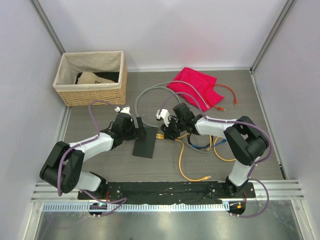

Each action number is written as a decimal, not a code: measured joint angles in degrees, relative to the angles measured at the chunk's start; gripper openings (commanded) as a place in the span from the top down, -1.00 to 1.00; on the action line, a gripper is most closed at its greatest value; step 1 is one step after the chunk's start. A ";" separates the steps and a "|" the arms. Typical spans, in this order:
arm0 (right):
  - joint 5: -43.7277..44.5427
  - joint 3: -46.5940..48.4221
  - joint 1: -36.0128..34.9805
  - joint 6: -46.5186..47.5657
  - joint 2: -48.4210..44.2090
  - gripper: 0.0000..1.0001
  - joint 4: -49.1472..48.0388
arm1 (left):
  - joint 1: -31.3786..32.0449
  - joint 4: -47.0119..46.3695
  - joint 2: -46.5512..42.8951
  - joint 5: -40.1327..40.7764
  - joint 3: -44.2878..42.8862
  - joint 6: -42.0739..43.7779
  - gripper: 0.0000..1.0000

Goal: Insert the plug into the switch port
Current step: Adjust the connector at the center of the board.

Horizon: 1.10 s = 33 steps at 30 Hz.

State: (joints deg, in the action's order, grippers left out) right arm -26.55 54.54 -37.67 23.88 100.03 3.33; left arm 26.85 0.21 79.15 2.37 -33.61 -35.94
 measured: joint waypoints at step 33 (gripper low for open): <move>6.27 1.05 -5.07 1.86 1.60 0.49 -0.22 | -1.31 -6.95 5.75 -7.04 -2.01 -6.12 -0.63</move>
State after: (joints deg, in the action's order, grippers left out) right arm -20.27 55.59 -42.74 25.74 101.62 3.11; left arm 25.54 -6.74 84.90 -4.67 -35.62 -42.06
